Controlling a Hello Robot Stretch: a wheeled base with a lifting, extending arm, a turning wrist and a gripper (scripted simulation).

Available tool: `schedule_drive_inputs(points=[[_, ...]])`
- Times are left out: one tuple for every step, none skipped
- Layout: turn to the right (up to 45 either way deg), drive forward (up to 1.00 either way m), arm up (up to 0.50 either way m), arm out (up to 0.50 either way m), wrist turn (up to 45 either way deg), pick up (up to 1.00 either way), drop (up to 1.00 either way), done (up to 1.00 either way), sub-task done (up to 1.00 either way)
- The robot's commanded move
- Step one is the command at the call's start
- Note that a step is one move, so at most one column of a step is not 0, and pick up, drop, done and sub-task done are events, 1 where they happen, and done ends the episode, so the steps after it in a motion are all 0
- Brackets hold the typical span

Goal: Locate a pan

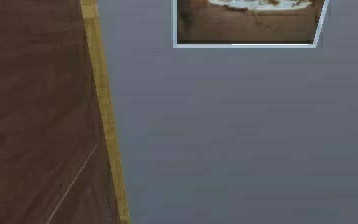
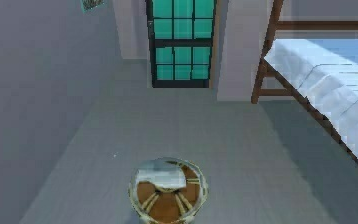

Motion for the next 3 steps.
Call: schedule_drive_inputs(points=[[0.0,0.15,0.0,0.0,0.0,0.0,0.0,0.0,0.0],[45.0,0.0,0.0,0.0,0.0,0.0,0.0,0.0,0.0],[9.0,0.0,0.0,0.0,0.0,0.0,0.0,0.0,0.0]])
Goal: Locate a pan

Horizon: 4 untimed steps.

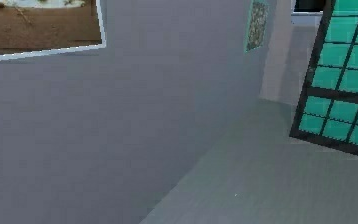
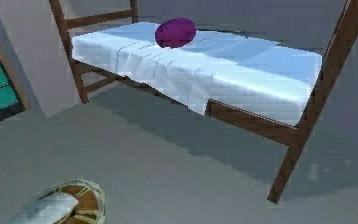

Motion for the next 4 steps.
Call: schedule_drive_inputs(points=[[0.0,0.5,0.0,0.0,0.0,0.0,0.0,0.0,0.0],[15.0,0.0,0.0,0.0,0.0,0.0,0.0,0.0,0.0],[0.0,0.95,0.0,0.0,0.0,0.0,0.0,0.0,0.0],[18.0,0.0,0.0,0.0,0.0,0.0,0.0,0.0,0.0]])
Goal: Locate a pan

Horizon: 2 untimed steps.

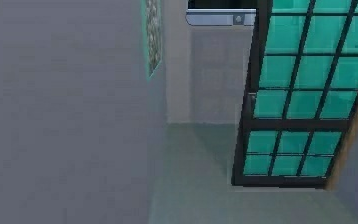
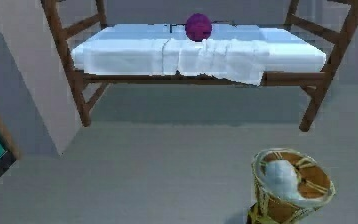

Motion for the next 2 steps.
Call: schedule_drive_inputs(points=[[0.0,0.25,0.0,0.0,0.0,0.0,0.0,0.0,0.0],[12.0,0.0,0.0,0.0,0.0,0.0,0.0,0.0,0.0]])
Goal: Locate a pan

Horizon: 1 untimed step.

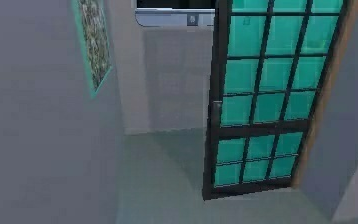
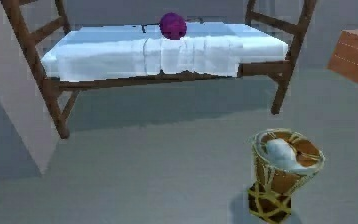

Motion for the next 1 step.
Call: schedule_drive_inputs(points=[[0.0,1.0,0.0,0.0,0.0,0.0,0.0,0.0,0.0]])
